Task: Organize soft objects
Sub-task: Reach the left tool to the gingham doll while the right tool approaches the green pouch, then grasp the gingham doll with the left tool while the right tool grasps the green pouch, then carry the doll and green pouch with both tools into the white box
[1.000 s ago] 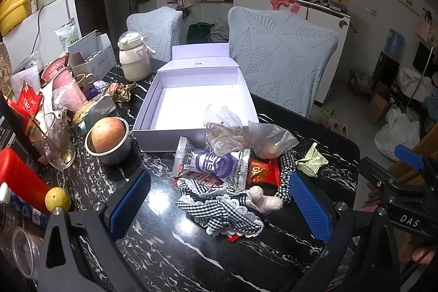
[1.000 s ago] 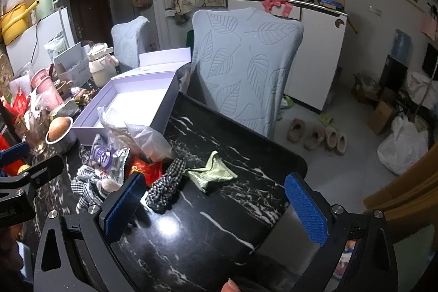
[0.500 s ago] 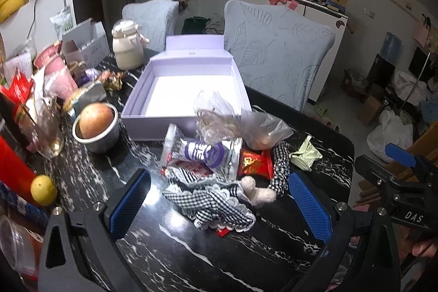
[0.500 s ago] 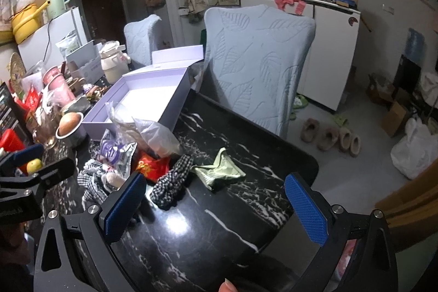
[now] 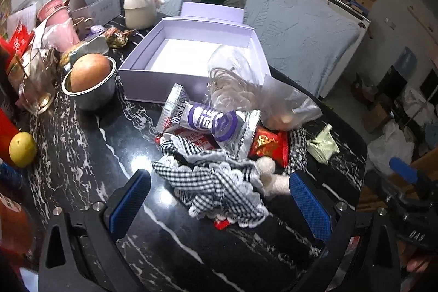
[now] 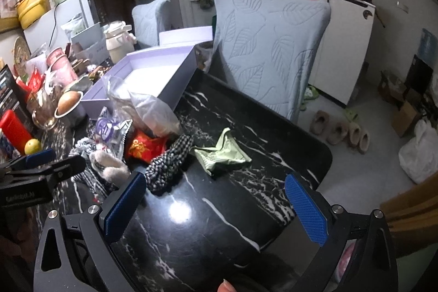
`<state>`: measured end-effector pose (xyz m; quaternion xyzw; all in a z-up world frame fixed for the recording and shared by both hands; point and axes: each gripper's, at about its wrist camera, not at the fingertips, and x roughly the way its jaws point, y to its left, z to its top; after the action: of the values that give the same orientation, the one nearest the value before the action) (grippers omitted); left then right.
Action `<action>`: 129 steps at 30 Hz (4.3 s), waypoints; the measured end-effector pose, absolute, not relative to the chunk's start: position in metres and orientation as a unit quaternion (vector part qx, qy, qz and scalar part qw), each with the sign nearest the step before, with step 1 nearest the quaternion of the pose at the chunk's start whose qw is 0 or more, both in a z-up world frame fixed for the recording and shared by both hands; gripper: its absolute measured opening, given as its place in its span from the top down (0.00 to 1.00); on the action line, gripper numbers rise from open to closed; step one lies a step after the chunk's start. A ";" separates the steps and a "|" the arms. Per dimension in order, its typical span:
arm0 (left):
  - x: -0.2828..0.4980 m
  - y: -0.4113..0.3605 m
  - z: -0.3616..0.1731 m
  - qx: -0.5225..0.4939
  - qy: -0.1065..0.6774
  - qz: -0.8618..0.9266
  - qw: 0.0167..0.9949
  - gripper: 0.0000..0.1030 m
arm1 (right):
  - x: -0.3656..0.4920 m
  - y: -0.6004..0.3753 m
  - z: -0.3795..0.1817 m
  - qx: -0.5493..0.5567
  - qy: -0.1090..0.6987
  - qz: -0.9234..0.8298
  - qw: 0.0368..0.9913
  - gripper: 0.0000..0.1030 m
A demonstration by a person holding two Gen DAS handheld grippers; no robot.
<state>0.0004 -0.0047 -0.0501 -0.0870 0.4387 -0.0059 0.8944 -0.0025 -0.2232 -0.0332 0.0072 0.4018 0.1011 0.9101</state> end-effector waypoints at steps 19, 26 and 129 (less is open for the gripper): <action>0.022 -0.020 -0.078 -0.030 0.475 0.043 0.879 0.00 | 0.022 -0.245 -0.057 -0.005 0.425 0.077 0.902 0.00; 0.003 -0.008 -0.078 -0.057 0.493 0.026 0.868 0.00 | 0.028 -0.244 -0.063 0.002 0.436 0.085 0.896 0.00; -0.063 -0.025 0.007 -0.052 0.328 -0.059 0.942 0.70 | -0.020 -0.205 -0.020 -0.020 0.379 0.241 0.894 0.57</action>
<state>-0.0627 -0.0249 0.0073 -0.0516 0.3275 -0.0588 0.9416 -0.0196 -0.2048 -0.0204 -0.0203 0.3786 0.2405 0.8935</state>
